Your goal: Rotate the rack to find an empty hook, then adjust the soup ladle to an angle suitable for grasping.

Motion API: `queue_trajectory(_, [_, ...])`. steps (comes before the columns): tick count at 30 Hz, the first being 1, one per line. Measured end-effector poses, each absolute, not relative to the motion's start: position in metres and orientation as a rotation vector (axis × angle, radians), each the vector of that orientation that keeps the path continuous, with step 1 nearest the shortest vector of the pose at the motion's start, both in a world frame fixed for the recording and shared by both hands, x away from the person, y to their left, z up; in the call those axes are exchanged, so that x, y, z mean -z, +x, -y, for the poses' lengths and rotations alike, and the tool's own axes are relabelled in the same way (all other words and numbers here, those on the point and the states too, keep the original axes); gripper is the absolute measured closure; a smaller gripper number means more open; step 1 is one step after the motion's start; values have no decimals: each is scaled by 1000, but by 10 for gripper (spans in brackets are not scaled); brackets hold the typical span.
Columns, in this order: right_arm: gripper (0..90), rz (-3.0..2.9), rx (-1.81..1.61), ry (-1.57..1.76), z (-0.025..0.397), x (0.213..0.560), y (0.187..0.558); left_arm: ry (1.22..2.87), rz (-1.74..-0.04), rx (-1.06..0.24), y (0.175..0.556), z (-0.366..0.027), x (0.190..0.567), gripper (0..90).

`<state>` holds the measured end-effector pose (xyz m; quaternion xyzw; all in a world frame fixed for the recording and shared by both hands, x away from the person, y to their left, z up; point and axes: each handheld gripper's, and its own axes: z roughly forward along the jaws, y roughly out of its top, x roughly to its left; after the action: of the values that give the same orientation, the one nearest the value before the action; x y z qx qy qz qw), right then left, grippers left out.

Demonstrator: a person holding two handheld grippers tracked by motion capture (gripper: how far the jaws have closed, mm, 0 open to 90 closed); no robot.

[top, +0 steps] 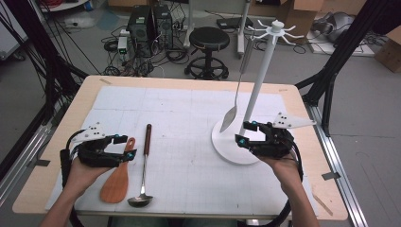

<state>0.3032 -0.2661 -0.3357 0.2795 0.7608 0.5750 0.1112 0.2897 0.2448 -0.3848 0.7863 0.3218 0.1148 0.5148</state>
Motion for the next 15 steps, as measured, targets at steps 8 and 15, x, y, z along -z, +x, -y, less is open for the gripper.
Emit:
queue_trajectory(8, [335,-2260,-1670,837,264,349,300,1892,-772,-277,290,-245,386,346])
queue_trajectory(15, [333,-2259,-1666,835,262,354,298,1907,-763,-280,290,-244,387,369])
